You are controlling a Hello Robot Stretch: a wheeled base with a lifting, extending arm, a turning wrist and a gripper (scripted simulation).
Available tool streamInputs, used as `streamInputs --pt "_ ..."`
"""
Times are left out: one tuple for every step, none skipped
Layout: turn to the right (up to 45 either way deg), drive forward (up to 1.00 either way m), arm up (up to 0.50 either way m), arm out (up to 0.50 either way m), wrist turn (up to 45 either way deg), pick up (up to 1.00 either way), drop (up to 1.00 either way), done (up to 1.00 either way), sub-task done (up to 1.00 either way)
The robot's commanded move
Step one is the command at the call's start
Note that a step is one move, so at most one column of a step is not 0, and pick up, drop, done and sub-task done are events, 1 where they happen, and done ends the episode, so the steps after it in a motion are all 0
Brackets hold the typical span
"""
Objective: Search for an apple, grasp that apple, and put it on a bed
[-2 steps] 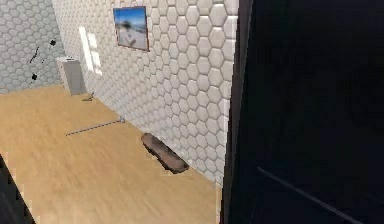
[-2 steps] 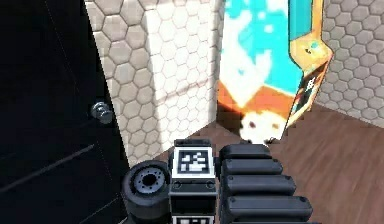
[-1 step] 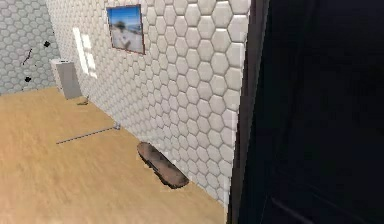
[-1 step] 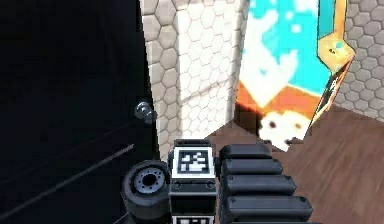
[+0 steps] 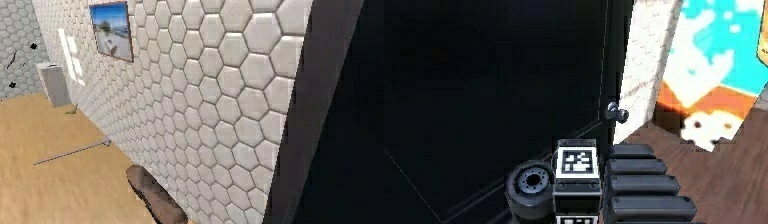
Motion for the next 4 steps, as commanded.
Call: streamInputs --pt "-39.0 0.0 0.0 0.0 0.0 0.0 0.0 0.0 0.0" --pt "0.0 0.45 0.0 0.0 0.0 0.0 0.0 0.0 0.0" --pt "-24.0 0.0 0.0 0.0 0.0 0.0 0.0 0.0 0.0" --pt "0.0 1.0 0.0 0.0 0.0 0.0 0.0 0.0 0.0"
